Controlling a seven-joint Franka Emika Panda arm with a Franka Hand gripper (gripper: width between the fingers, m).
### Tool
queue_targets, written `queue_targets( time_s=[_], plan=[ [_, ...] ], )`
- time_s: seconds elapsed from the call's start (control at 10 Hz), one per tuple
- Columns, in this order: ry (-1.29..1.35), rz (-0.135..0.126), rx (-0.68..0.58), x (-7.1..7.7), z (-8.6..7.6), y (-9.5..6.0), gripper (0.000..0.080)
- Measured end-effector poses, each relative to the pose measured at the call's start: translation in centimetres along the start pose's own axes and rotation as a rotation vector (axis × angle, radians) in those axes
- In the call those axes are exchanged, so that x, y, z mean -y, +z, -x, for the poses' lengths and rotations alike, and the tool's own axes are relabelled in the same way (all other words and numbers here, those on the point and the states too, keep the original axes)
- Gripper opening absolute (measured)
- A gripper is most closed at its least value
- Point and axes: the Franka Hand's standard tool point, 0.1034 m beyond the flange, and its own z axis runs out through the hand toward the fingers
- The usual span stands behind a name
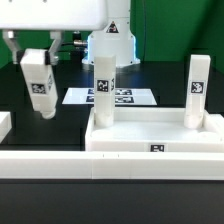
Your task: Assemble desk
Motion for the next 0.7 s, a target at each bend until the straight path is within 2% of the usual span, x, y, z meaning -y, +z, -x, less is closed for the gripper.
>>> queue_targets(
  time_s=[0.2, 0.3, 0.4, 0.5, 0.6, 0.7],
  plan=[
    [-0.02, 0.063, -0.154, -0.7, -0.5, -0.1, 0.029],
    [-0.005, 0.054, -0.185, 0.7, -0.9, -0.8, 0.029],
    [0.018, 0.024, -0.18, 2.7, -1.6, -1.8, 0.029],
    [0.026, 0.004, -0.19, 4.5, -2.4, -2.8, 0.029],
    [0.037, -0.007, -0.2, 5.9, -3.1, -3.3, 0.029],
    [0.034, -0.009, -0.202, 6.4, -3.2, -3.3, 0.029]
  ],
)
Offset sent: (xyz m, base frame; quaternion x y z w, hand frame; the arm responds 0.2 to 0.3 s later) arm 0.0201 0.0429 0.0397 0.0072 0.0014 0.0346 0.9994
